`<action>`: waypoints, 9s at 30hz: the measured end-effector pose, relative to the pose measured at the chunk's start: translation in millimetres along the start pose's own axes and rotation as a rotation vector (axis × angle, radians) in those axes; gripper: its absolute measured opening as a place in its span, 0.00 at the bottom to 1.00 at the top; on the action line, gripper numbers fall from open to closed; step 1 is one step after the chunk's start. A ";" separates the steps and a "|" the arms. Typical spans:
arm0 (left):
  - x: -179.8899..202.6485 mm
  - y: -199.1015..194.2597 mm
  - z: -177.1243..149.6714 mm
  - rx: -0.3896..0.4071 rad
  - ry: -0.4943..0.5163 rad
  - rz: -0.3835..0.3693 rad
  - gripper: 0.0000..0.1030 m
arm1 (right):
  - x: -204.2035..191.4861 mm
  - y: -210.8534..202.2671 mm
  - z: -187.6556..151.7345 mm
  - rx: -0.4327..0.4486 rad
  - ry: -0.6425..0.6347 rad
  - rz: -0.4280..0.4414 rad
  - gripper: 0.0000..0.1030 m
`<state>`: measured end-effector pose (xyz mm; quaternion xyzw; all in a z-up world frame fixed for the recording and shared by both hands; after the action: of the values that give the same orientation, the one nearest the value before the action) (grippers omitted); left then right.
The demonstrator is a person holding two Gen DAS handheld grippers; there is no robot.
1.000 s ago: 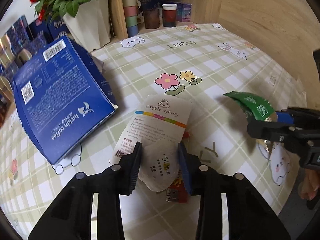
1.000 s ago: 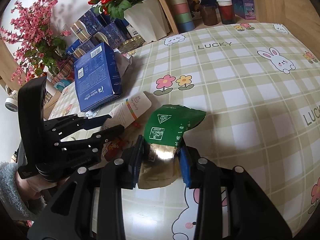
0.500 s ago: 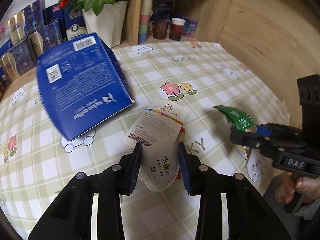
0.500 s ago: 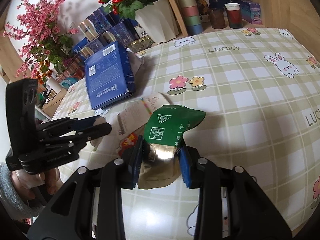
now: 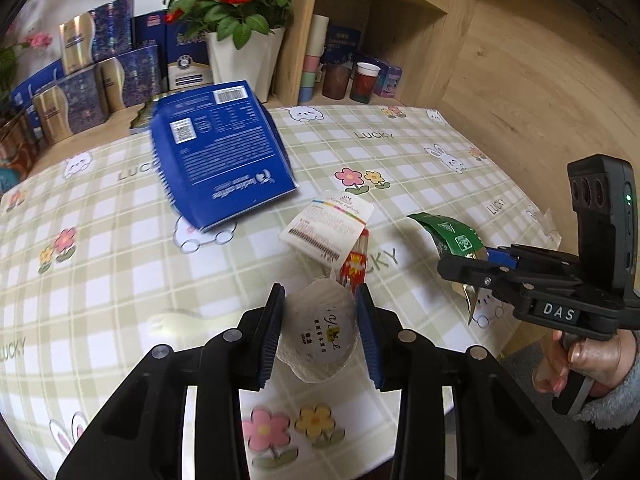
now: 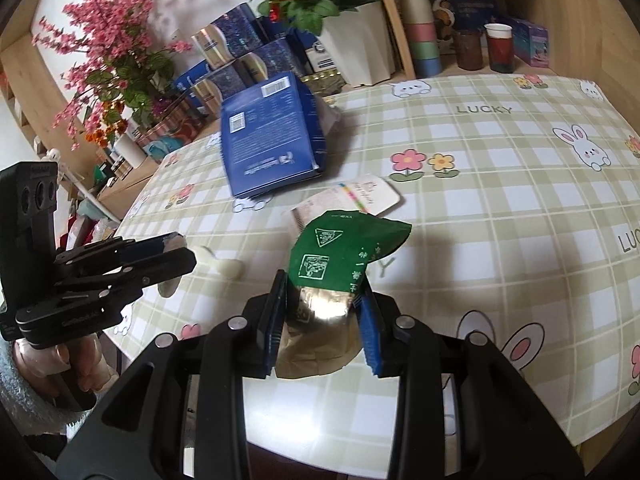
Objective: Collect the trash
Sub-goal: 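Carry the wrapper with the right gripper while the left gripper carries the paper cup over the bin, then open the right gripper over the bin while the left gripper releases the paper cup into it, then move both grippers back over the table toward the white fork and red tube, then lower the left gripper onto the white plastic fork and close it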
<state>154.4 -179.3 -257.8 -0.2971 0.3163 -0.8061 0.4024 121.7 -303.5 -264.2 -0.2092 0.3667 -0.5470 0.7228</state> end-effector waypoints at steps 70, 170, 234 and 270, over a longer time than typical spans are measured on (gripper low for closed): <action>-29.3 -74.6 -218.6 -0.043 -0.184 0.037 0.34 | -114.6 17.3 -212.7 -0.328 -0.150 0.097 0.52; -84.4 -44.2 -66.6 0.083 -0.206 0.202 0.83 | -19.6 11.0 -39.8 -0.040 -0.087 -0.155 0.94; -107.6 37.1 -34.5 -0.114 -0.232 0.157 0.60 | 36.9 43.8 -26.7 -0.043 0.032 -0.157 0.94; -101.4 11.0 -1.6 0.064 -0.181 0.152 0.19 | 12.0 76.3 -17.8 -0.144 -0.005 -0.105 0.94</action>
<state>209.0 -99.3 -289.7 -0.3308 0.2746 -0.7529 0.4983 158.5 -289.1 -333.0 -0.2810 0.3920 -0.5560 0.6770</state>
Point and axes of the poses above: each gripper's, at about its wrist camera, not at the fingertips, and y roughly the way its jaws point, x to its right, z to its top, the point moved 10 cm from there along y, roughly the way its jaws point, and after that the axes turned 6 degrees about -y, right-handed, at the moved point
